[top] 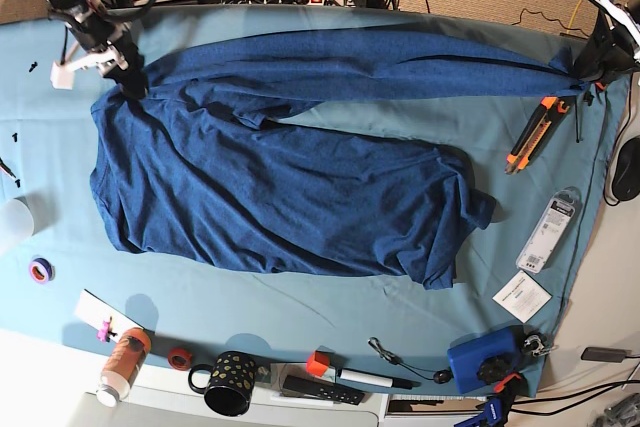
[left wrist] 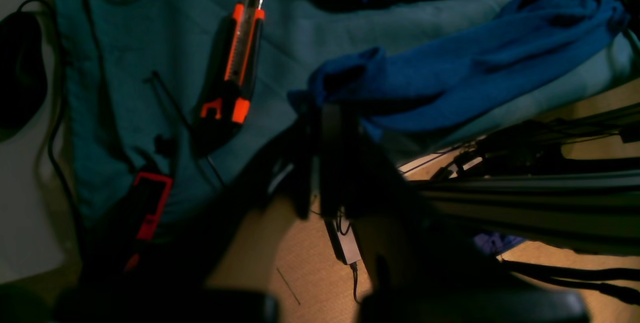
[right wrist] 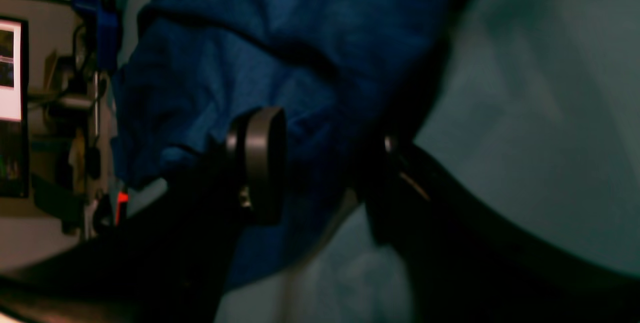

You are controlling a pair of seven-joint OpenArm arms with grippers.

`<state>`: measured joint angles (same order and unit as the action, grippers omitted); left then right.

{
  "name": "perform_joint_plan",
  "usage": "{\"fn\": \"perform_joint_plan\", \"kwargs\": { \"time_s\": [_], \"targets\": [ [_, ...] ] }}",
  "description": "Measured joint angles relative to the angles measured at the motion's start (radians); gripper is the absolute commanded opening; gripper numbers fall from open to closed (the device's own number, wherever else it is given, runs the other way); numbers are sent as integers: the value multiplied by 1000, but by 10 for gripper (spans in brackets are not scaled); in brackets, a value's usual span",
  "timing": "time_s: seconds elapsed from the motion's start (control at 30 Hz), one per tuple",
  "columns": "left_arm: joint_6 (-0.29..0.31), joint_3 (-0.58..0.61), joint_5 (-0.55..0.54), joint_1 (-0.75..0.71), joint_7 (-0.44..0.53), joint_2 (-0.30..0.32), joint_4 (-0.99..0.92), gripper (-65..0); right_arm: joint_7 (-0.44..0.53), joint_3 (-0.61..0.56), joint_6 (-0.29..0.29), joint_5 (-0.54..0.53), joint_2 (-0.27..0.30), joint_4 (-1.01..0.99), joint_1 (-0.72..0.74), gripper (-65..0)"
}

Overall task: Layout the t-shirt on the table in an organized manner, then fold the t-shirt properly
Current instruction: 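Drag the held shirt end with the right gripper along the table, then release the sleeve with the left gripper and lift it away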

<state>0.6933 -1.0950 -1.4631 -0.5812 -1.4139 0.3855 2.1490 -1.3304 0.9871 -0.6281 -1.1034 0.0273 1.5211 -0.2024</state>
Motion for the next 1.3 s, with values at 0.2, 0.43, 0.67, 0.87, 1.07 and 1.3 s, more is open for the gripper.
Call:
{"fn": "perform_joint_plan", "kwargs": {
  "time_s": [0.2,0.43,0.67,0.87,1.07,1.3],
  "targets": [
    [0,0,0,0,0,0,0,-650,-35,-40,-1,3,3,2,6,-650],
    [0,0,0,0,0,0,0,-650,-85,31,-31,29,95,1,-1,-650],
    [0,104,1,0,0,0,0,-650,-81,57,-31,42,220,1,0,-650],
    [1,314,5,0,0,-27,-4,-650,-83,58,-31,42,225,1,0,-650],
    [1,409,156,0,3,-28,-56,-650,-84,58,-31,114,233,1,0,-650],
    [-72,412,400,0,92,-28,-88,-650,-83,58,-31,128,280,1,0,-650]
  ]
}}
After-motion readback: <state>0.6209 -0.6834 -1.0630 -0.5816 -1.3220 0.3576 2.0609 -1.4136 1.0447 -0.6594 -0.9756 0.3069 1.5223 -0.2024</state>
